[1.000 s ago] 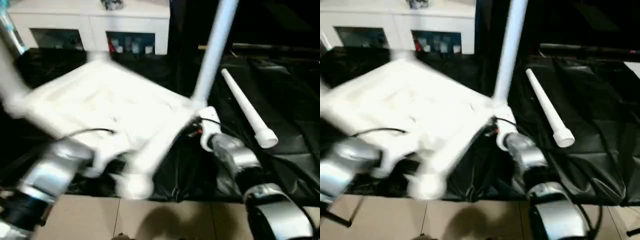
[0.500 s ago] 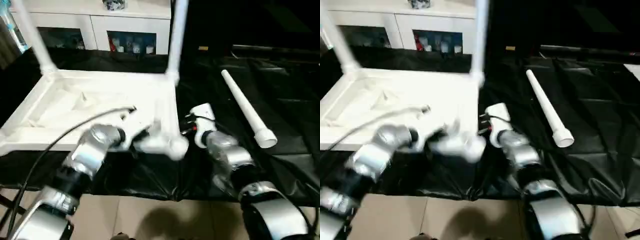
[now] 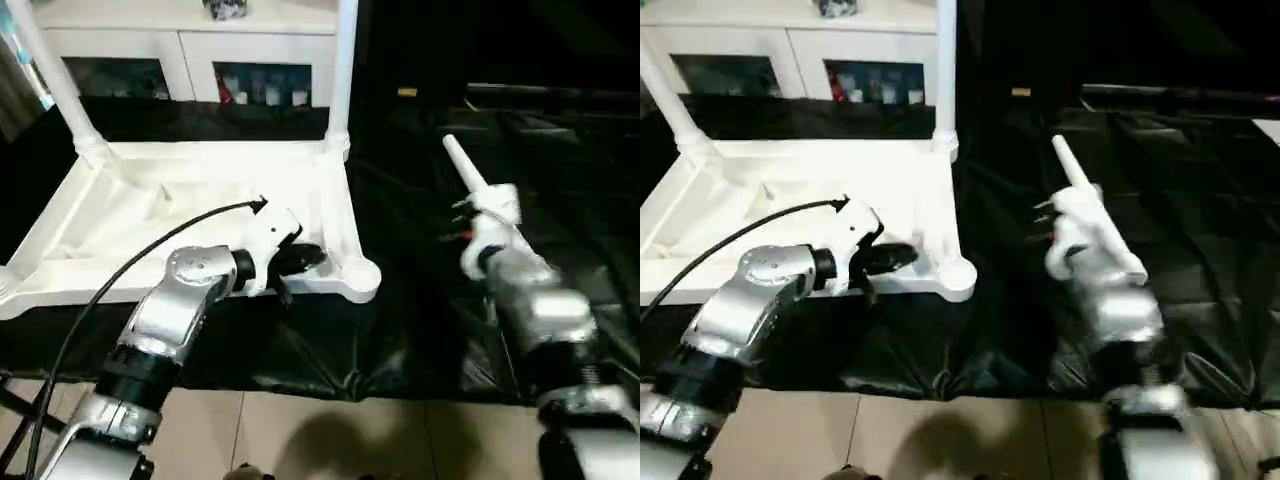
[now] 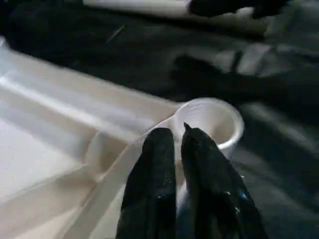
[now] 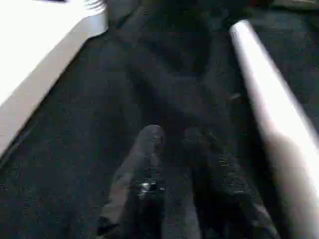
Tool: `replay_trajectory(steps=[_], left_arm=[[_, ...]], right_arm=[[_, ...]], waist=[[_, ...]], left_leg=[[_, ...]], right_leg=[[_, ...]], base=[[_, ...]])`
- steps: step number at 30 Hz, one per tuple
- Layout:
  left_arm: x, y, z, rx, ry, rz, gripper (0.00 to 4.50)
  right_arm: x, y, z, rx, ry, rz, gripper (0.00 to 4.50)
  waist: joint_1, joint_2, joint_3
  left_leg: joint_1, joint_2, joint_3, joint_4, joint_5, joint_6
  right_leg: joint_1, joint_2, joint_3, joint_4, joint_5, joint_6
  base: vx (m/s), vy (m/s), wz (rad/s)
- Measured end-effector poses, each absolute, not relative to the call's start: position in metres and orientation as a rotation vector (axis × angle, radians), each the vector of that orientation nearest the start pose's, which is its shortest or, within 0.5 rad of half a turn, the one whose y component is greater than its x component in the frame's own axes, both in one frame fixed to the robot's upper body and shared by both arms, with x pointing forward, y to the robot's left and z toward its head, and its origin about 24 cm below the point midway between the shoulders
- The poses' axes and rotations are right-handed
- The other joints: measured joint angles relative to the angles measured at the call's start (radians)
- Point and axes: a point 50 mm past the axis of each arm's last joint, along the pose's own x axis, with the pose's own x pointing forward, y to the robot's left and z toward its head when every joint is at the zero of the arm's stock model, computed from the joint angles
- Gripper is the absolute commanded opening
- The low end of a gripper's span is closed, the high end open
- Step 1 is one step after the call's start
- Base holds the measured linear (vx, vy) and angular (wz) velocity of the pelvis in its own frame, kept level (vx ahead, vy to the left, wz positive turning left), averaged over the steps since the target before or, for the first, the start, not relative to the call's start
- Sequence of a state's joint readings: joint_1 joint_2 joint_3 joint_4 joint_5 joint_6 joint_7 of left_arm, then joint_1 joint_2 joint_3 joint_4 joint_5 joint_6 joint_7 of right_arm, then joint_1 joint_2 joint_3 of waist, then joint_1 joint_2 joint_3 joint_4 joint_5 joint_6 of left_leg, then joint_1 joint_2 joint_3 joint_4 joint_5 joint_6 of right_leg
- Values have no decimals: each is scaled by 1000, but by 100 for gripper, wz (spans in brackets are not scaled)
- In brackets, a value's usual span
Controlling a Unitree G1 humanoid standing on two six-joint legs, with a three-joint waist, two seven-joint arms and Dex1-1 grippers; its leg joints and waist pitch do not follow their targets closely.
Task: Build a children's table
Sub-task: Rotate table base, then pick table leg
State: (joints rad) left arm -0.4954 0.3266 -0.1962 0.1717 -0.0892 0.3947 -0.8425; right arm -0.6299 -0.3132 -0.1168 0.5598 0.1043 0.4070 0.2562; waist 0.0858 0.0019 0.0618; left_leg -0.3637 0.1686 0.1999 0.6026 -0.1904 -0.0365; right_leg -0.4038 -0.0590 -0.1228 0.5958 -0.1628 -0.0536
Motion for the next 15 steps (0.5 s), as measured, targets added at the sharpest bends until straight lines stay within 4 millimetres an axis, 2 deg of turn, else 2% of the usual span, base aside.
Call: replay_trajectory(steps=[1, 6, 11, 15], left_arm=[[314, 116, 98, 273, 230, -997, 100], [311, 116, 107, 260, 187, -951, 136], [306, 114, 106, 239, 180, -921, 178], [299, 116, 104, 236, 205, -917, 208]], right_arm=[[365, -214, 91, -79, 314, 108, 122], [378, -238, 108, -112, 376, 13, 156], [379, -245, 92, -99, 475, -14, 209], [381, -258, 94, -110, 512, -54, 231]], waist=[[0, -4, 0], [4, -14, -1], [4, -22, 2], [4, -23, 3]], left_leg=[[0, 0, 0, 0, 0, 0], [-2, 0, 0, 0, -1, 1], [-3, 0, 0, 0, -1, 2], [-3, 0, 0, 1, -1, 1]], right_leg=[[0, 0, 0, 0, 0, 0], [0, 0, 0, -1, -1, 1], [-1, 0, 0, -1, -1, 1], [-2, 0, 0, 0, 0, 0]], base=[[0, 0, 0], [0, 0, 0], [0, 0, 0], [0, 0, 0]])
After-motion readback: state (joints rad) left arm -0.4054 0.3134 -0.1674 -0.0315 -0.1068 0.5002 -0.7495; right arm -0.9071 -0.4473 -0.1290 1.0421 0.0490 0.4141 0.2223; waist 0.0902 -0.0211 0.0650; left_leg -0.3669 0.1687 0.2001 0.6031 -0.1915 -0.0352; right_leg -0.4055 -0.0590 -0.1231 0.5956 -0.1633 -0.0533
